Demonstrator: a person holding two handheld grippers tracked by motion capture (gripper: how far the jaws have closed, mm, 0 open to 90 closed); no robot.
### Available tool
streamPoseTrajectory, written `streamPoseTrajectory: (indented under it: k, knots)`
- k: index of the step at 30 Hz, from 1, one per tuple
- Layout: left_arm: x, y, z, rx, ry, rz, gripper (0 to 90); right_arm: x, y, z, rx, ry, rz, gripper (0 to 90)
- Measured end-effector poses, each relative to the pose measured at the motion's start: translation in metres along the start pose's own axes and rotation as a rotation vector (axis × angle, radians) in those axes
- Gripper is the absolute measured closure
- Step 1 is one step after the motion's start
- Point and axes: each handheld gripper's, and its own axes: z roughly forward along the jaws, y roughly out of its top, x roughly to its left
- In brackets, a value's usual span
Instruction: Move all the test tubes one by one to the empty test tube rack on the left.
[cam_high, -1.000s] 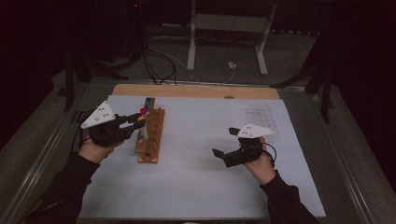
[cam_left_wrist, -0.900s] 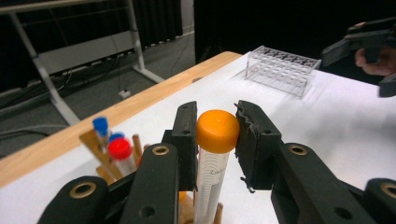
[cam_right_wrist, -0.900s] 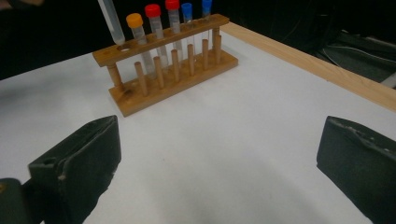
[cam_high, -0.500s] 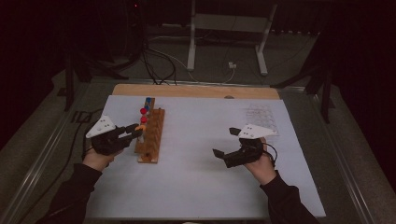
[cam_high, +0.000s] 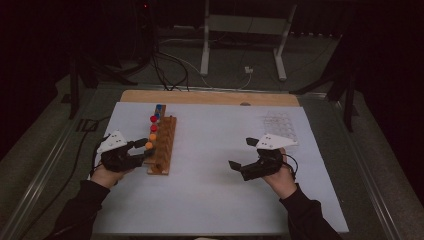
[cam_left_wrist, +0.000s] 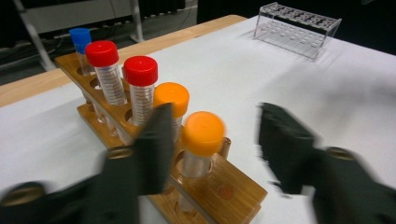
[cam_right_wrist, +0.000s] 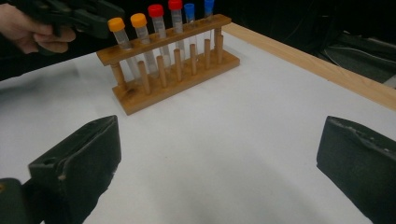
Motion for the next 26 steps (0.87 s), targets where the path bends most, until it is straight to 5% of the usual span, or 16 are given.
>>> streamPoseTrajectory:
  k: [5,9,16,19,26]
  knots:
    - [-0.011,0.0,-0.01,-0.011,-0.073,-0.016,16.4,-0.001,-0.005,-0.004,-0.003,-0.008,0.002,0.0]
    - [-0.021,-0.008,-0.015,-0.003,-0.157,-0.001,3.5,-0.002,-0.011,-0.007,-0.002,-0.015,0.008,0.0]
    - [-0.037,-0.034,-0.011,0.044,-0.164,0.047,1.1,-0.002,-0.024,-0.011,-0.002,-0.036,-0.006,0.0]
    - [-0.039,-0.046,-0.008,0.06,-0.172,0.036,0.5,-0.003,-0.029,-0.011,0.0,-0.04,-0.004,0.0]
    - [-0.043,-0.053,-0.006,0.061,-0.182,0.055,0.5,-0.002,-0.035,-0.008,0.011,-0.044,-0.027,0.0]
